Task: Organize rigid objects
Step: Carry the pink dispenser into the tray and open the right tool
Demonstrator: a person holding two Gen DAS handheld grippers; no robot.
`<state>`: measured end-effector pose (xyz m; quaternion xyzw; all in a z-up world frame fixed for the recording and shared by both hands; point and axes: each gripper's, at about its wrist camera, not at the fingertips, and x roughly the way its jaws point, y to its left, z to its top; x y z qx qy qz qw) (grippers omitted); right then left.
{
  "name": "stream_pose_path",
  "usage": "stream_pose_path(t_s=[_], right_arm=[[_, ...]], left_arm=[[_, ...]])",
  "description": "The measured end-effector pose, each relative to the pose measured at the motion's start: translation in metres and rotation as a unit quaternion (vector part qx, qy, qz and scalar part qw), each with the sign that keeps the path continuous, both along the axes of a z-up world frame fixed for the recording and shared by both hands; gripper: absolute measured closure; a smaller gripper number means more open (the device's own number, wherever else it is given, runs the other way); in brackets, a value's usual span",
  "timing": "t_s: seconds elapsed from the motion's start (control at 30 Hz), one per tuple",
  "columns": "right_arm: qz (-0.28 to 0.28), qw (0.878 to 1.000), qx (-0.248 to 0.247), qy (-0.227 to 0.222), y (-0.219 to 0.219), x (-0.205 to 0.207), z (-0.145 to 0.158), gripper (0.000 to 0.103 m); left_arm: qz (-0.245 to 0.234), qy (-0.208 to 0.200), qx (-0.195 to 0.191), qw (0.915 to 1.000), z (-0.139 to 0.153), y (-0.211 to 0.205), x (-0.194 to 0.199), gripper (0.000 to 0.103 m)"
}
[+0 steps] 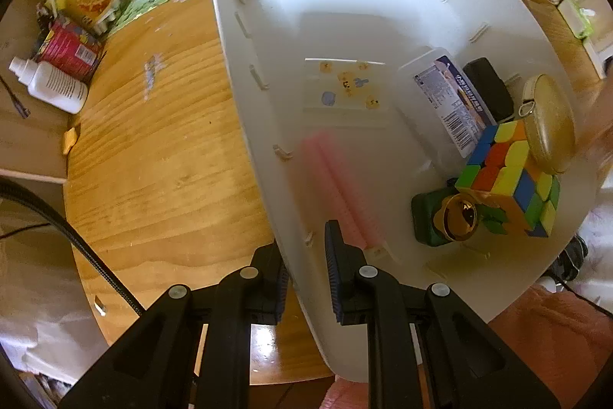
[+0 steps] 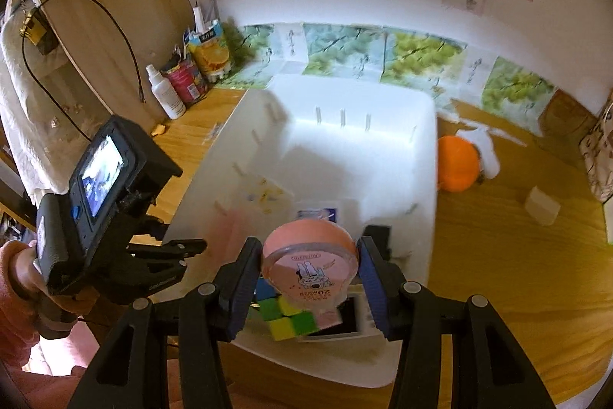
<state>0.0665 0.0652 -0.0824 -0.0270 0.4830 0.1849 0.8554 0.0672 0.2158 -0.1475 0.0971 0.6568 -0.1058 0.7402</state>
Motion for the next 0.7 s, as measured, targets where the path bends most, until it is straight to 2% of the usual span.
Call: stream_pose_path(t_s=[0.13, 0.2, 0.23, 0.7], right_arm=[[-0.005, 1.0, 0.005, 0.003, 0.012, 0.001, -0.007, 0.047], [-0.009, 1.0, 0.008, 0.001, 0.015, 0.002, -0.006, 0.034], [-0.011, 1.0, 0.01, -0.003, 0.015, 0.003, -0.006, 0.033], [-0.083, 0.996, 0.016, 0.006, -0.004, 0.015, -0.013, 0.027]], left_arm=[[-0.012, -0.001, -0.009, 0.9999, 0.002, 0.004, 0.001, 0.084], [-0.017, 0.0, -0.014, 0.9998, 0.003, 0.006, 0.002, 0.084], [-0.02, 0.001, -0.016, 0.9997, 0.003, 0.007, 0.002, 0.084], [-0.04, 0.015, -0.03, 0.9986, 0.0, 0.011, 0.01, 0.084]])
